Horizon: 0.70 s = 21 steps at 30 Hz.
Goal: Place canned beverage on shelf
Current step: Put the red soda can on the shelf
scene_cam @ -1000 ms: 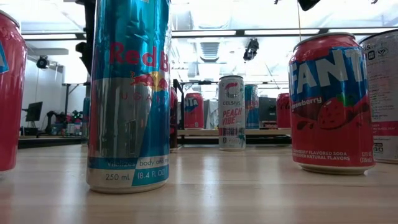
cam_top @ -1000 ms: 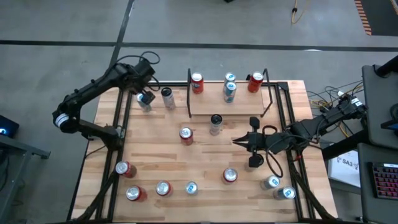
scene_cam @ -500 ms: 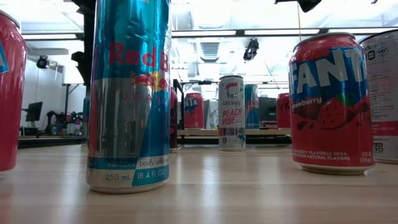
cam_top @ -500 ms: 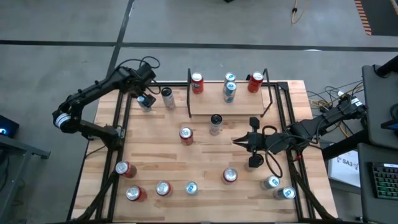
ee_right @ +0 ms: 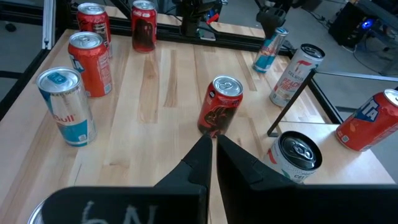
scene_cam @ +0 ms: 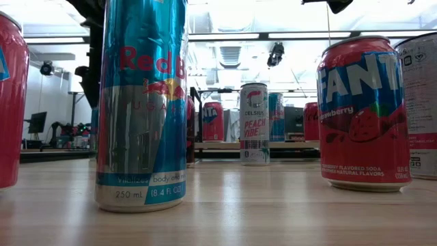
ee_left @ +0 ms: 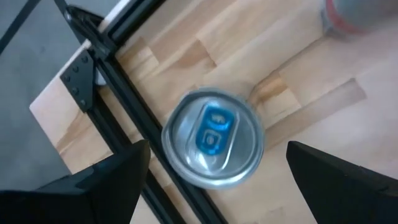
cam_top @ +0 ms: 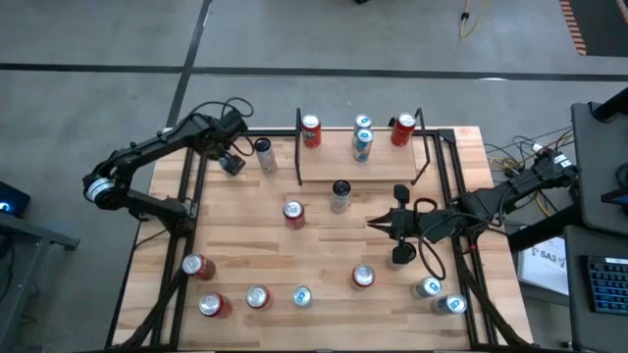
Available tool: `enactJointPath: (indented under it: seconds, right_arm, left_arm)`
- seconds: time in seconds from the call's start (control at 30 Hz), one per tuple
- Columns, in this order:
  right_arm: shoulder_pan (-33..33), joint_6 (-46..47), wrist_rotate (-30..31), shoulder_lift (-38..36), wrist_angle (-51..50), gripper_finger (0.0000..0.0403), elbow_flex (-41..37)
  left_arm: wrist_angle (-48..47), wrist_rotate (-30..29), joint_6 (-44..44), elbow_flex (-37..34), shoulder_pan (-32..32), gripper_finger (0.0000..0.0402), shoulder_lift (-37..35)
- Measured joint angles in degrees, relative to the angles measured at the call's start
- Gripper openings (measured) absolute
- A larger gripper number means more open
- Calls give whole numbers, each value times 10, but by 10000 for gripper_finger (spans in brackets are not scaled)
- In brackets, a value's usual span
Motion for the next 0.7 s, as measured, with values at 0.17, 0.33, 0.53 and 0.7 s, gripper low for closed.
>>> enactJointPath:
  seconds: [0.17, 0.33, 0.53, 0.7]
  right_arm:
    - [0, 0, 0, 0, 0, 13, 0]
    - [0, 0, 0, 0, 0, 13, 0]
    - [0, 0, 0, 0, 0, 13, 0]
    - [0, 0, 0, 0, 0, 13, 0]
  left_arm:
    - [23, 0, 1, 0, 0, 361, 0]
    - [41, 0, 1, -1, 0, 361, 0]
    - [52, 0, 1, -2, 0, 361, 0]
    - [51, 0, -3, -2, -1, 361, -1]
